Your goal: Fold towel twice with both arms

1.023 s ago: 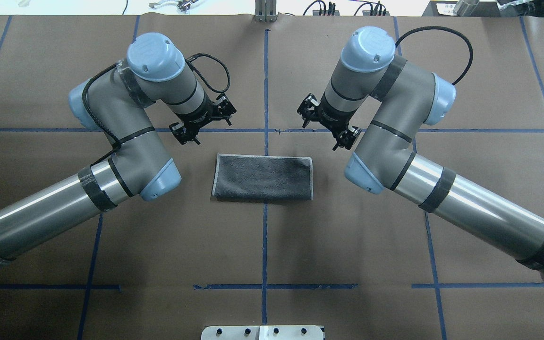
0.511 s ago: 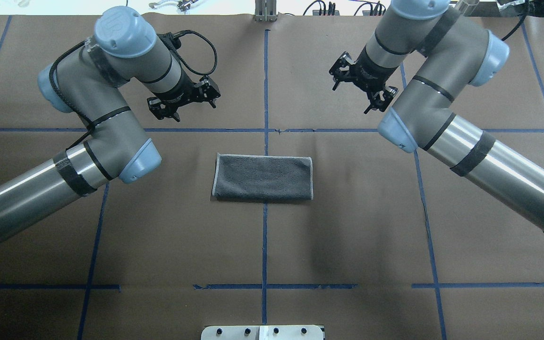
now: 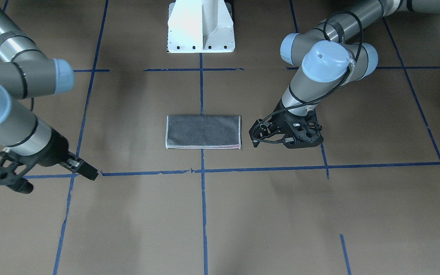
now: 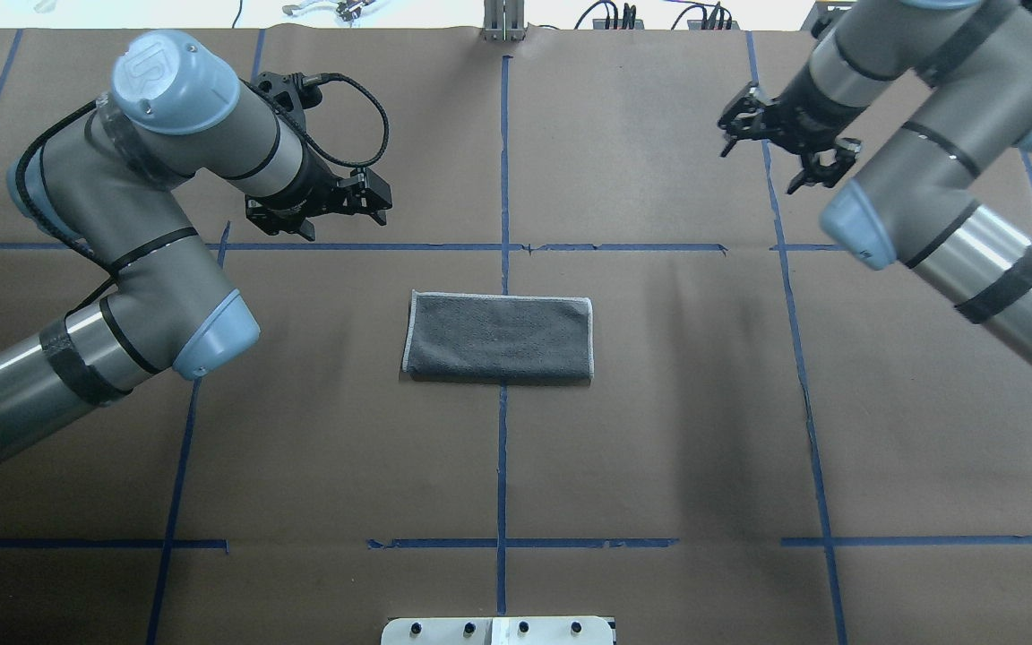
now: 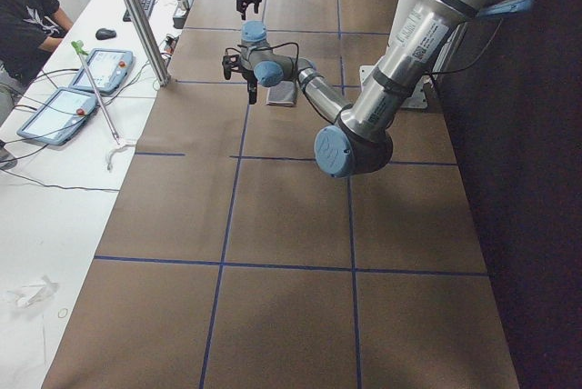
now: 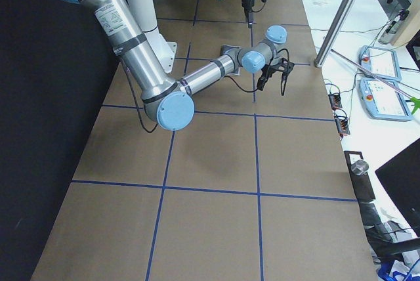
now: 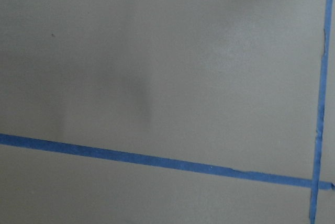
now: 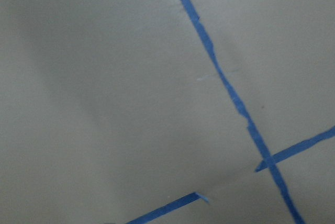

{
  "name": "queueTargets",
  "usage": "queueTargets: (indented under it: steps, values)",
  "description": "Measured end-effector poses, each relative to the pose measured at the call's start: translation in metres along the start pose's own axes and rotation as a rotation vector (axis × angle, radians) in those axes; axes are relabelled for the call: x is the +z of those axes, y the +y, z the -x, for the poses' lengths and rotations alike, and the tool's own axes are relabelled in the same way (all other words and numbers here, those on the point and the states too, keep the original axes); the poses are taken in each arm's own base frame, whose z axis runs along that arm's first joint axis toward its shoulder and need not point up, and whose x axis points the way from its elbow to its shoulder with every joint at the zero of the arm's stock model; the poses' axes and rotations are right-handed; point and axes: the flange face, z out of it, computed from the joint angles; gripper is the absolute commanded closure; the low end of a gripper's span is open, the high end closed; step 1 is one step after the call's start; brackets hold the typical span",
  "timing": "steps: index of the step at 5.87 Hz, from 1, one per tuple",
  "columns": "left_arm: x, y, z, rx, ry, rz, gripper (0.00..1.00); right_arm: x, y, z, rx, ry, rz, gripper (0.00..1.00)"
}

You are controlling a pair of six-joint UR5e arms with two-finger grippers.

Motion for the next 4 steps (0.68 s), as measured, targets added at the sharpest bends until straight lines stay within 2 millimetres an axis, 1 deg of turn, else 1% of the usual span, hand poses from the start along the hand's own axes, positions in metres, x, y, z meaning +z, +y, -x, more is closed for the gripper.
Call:
queueTargets:
  steps: [1,2,3,4]
  values:
    - [-0.002,0.005,0.0,0.008,0.005,0.002,0.0,-0.009,-0.026,-0.042,-0.062,0.008,0.005,0.0]
    - [0.003,0.013,-0.002,0.013,0.002,0.014,0.0,-0.014,-0.048,-0.086,-0.119,0.024,0.003,0.0]
    - [0.018,0.029,-0.006,0.013,-0.008,0.042,0.0,-0.018,-0.067,-0.138,-0.172,0.049,-0.003,0.0]
    - [0.035,0.047,-0.008,0.001,-0.023,0.071,0.0,-0.026,-0.085,-0.201,-0.225,0.076,-0.01,0.0]
